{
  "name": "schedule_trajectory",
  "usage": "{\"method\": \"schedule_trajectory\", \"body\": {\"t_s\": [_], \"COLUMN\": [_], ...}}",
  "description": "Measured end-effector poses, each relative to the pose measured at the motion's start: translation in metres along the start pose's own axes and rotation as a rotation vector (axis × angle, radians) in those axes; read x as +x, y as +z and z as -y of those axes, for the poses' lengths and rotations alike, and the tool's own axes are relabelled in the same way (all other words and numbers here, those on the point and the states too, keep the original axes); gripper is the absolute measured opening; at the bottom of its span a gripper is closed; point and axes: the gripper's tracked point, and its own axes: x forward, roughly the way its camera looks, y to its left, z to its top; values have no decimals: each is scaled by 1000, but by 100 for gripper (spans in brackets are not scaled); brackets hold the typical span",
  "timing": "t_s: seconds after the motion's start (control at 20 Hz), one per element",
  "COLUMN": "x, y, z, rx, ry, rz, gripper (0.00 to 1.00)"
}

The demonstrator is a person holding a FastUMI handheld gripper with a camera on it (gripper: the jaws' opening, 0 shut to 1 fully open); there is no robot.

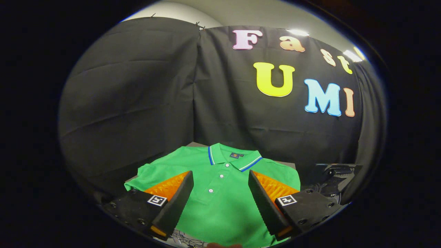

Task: Put the clothes into the washing machine and then close the washing machine lid.

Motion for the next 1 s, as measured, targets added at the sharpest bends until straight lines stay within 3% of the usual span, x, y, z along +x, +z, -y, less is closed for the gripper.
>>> {"method": "schedule_trajectory", "body": {"t_s": [0.5, 1.0], "x": [49, 66], "y": [-28, -50], "z": [-9, -10], "rx": [9, 24], "ry": [-14, -10], "rz": [-148, -222], "gripper": [100, 100]}}
